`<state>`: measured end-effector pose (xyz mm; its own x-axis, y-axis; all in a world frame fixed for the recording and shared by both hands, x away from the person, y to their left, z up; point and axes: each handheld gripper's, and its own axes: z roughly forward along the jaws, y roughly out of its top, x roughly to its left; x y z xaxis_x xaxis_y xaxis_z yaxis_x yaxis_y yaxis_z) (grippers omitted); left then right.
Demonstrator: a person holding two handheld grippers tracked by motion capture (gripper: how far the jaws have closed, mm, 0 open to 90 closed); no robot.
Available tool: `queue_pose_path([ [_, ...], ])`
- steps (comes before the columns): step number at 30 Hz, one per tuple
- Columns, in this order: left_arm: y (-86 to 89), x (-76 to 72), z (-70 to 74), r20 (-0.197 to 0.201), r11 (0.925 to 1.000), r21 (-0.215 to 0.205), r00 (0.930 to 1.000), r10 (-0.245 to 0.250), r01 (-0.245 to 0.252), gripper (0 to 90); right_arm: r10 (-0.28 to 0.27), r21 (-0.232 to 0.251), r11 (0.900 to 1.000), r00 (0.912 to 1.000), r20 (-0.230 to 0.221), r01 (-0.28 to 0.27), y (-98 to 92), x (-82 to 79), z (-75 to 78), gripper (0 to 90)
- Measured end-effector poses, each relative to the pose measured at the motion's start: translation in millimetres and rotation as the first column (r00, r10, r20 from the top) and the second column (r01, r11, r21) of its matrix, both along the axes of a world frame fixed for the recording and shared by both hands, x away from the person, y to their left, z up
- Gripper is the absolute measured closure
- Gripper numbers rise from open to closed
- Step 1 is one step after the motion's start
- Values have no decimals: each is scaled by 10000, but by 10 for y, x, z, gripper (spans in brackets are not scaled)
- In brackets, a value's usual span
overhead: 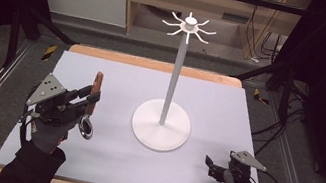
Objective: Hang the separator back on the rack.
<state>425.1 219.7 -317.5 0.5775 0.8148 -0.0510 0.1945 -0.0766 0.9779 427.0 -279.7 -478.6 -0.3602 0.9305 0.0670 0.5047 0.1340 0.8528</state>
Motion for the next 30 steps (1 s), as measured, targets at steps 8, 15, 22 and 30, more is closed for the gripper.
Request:
queue_pose_path([
  [8,-144,69,145,322,9997,-179,9993,-178,184,673,16,-6,10000,10000,34,-16,0,4,-1,37],
  [15,-248,118,234,480,9987,-385,9983,-326,345,673,36,-40,10000,10000,44,-36,-1,8,-4,37],
  [22,-357,168,344,675,9967,-613,9965,-486,528,673,5,-29,10000,10000,45,-5,-5,9,-3,37],
  [30,-431,215,451,861,9958,-679,9948,-550,609,673,8,23,10000,10000,41,-8,-9,8,0,37],
])
